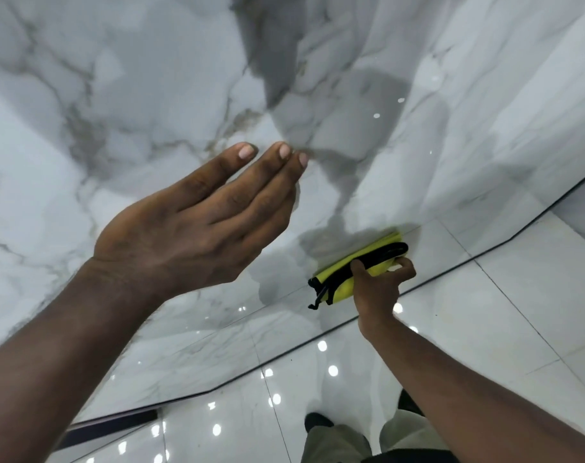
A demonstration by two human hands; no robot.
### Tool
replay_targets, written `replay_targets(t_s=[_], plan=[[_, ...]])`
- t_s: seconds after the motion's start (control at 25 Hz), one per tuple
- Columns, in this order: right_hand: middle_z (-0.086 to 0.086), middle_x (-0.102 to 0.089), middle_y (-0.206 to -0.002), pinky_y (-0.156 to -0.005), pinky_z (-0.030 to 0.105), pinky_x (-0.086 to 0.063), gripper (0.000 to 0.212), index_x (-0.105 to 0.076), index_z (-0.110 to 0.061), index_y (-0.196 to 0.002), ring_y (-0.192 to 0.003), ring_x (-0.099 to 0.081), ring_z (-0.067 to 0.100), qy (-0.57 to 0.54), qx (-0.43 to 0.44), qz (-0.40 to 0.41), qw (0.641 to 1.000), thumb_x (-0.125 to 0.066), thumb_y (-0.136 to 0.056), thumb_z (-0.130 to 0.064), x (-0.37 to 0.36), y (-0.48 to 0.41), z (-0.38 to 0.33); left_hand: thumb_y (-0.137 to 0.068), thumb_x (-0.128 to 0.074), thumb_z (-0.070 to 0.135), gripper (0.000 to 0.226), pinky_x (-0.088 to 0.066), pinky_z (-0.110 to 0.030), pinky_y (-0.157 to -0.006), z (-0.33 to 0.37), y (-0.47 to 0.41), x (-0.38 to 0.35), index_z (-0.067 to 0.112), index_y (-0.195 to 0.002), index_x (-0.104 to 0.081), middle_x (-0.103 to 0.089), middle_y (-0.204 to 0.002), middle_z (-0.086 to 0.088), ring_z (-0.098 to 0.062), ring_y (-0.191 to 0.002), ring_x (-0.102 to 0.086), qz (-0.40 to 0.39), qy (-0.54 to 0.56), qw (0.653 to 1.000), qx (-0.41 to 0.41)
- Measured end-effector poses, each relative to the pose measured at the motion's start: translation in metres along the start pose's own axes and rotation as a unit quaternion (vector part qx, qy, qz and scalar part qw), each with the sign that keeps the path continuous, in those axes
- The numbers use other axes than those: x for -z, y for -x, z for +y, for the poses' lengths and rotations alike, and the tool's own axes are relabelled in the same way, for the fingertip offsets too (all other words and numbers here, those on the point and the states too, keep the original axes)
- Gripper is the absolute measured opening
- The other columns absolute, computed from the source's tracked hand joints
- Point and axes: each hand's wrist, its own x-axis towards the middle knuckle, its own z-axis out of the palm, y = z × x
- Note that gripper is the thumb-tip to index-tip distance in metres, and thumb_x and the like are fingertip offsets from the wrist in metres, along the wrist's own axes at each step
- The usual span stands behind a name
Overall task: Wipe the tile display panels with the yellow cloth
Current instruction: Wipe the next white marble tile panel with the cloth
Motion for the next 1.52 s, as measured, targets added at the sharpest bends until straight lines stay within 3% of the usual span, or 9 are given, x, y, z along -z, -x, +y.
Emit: replay_targets(t_s=[0.2, 0.32, 0.64, 0.72, 0.88, 1.04, 1.2, 1.4, 1.52], plan=[[0.005, -0.065, -0.108, -0.077, 0.037, -0.053, 0.067, -0.030, -0.030, -0.136, -0.084, -0.065, 0.017, 0.006, 0.048, 0.023, 0.999, -0.074, -0.086, -0.021, 0.003, -0.010, 0.002, -0.103, -0.065, 0.027, 0.063, -0.046, -0.046, -0.121, 0.002, 0.000, -0.003, -0.008, -0.153, -0.052, -0.053, -0.160, -0.023, -0.035, -0.149, -0.052, -0.002, 0.005, 1.000, -0.004], [0.010, -0.062, -0.122, -0.087, 0.037, -0.049, 0.066, -0.032, -0.023, -0.144, -0.093, -0.061, 0.022, -0.030, -0.026, 0.028, 0.999, -0.072, -0.092, -0.020, 0.005, -0.012, -0.007, -0.103, -0.065, 0.028, 0.062, -0.046, -0.047, -0.121, 0.004, 0.001, 0.000, -0.008, -0.153, -0.053, -0.051, -0.161, -0.024, -0.035, -0.150, -0.050, -0.002, 0.016, 1.000, -0.003], [0.007, -0.065, -0.119, -0.079, 0.032, -0.052, 0.063, -0.036, -0.024, -0.146, -0.095, -0.067, 0.023, -0.035, 0.111, 0.064, 0.991, -0.069, -0.092, -0.019, 0.012, 0.005, -0.051, -0.107, -0.060, 0.025, 0.059, -0.042, -0.049, -0.125, 0.005, 0.003, -0.001, -0.008, -0.154, -0.051, -0.046, -0.165, -0.026, -0.038, -0.153, -0.047, 0.004, 0.043, 0.999, 0.001], [0.002, -0.066, -0.112, -0.076, 0.030, -0.055, 0.062, -0.037, -0.030, -0.141, -0.089, -0.069, 0.017, -0.051, 0.191, 0.080, 0.977, -0.070, -0.089, -0.022, 0.013, 0.017, -0.077, -0.105, -0.059, 0.027, 0.066, -0.038, -0.048, -0.128, 0.003, 0.003, 0.000, -0.008, -0.159, -0.044, -0.041, -0.168, -0.025, -0.037, -0.155, -0.044, 0.016, 0.047, 0.998, 0.035], [0.006, -0.063, -0.132, -0.100, 0.042, -0.055, 0.067, -0.037, -0.027, -0.147, -0.113, -0.065, 0.025, -0.125, 0.173, 0.103, 0.972, -0.069, -0.089, -0.034, 0.019, 0.038, -0.140, -0.099, -0.064, 0.021, 0.066, -0.024, -0.054, -0.133, 0.004, 0.000, 0.015, -0.006, -0.158, -0.048, -0.042, -0.168, -0.020, -0.035, -0.157, -0.041, 0.045, 0.120, 0.973, 0.194], [-0.007, -0.057, -0.135, -0.092, 0.030, -0.052, 0.072, -0.036, -0.038, -0.144, -0.114, -0.060, 0.015, -0.035, 0.450, 0.059, 0.890, -0.071, -0.081, -0.027, 0.026, 0.091, -0.188, -0.100, -0.059, 0.022, 0.059, -0.022, -0.058, -0.133, -0.007, 0.005, 0.029, -0.001, -0.154, -0.054, -0.039, -0.171, -0.019, -0.036, -0.160, -0.037, 0.036, 0.097, 0.965, 0.241], [-0.006, -0.046, -0.134, -0.105, 0.033, -0.046, 0.074, -0.036, -0.036, -0.154, -0.127, -0.054, 0.024, -0.074, 0.411, 0.090, 0.904, -0.064, -0.087, -0.016, 0.032, 0.110, -0.240, -0.103, -0.055, 0.022, 0.049, -0.024, -0.060, -0.132, -0.040, 0.010, 0.038, 0.001, -0.146, -0.061, -0.038, -0.171, -0.021, -0.037, -0.161, -0.033, 0.067, 0.084, 0.957, 0.270], [-0.007, -0.045, -0.128, -0.096, 0.017, -0.043, 0.077, -0.044, -0.038, -0.152, -0.119, -0.052, 0.010, 0.042, 0.629, 0.050, 0.775, -0.065, -0.084, -0.009, 0.030, 0.145, -0.249, -0.102, -0.054, 0.024, 0.051, -0.016, -0.060, -0.134, -0.053, 0.000, 0.037, -0.001, -0.146, -0.059, -0.036, -0.172, -0.022, -0.038, -0.161, -0.032, 0.072, 0.096, 0.957, 0.264], [-0.007, -0.038, -0.129, -0.099, 0.029, -0.042, 0.073, -0.036, -0.037, -0.159, -0.129, -0.051, 0.021, -0.069, 0.449, 0.093, 0.886, -0.061, -0.095, -0.015, 0.036, 0.135, -0.280, -0.101, -0.055, 0.023, 0.055, -0.010, -0.058, -0.135, -0.053, 0.000, 0.033, -0.001, -0.151, -0.056, -0.028, -0.176, -0.020, -0.036, -0.165, -0.025, 0.080, 0.085, 0.959, 0.257]])
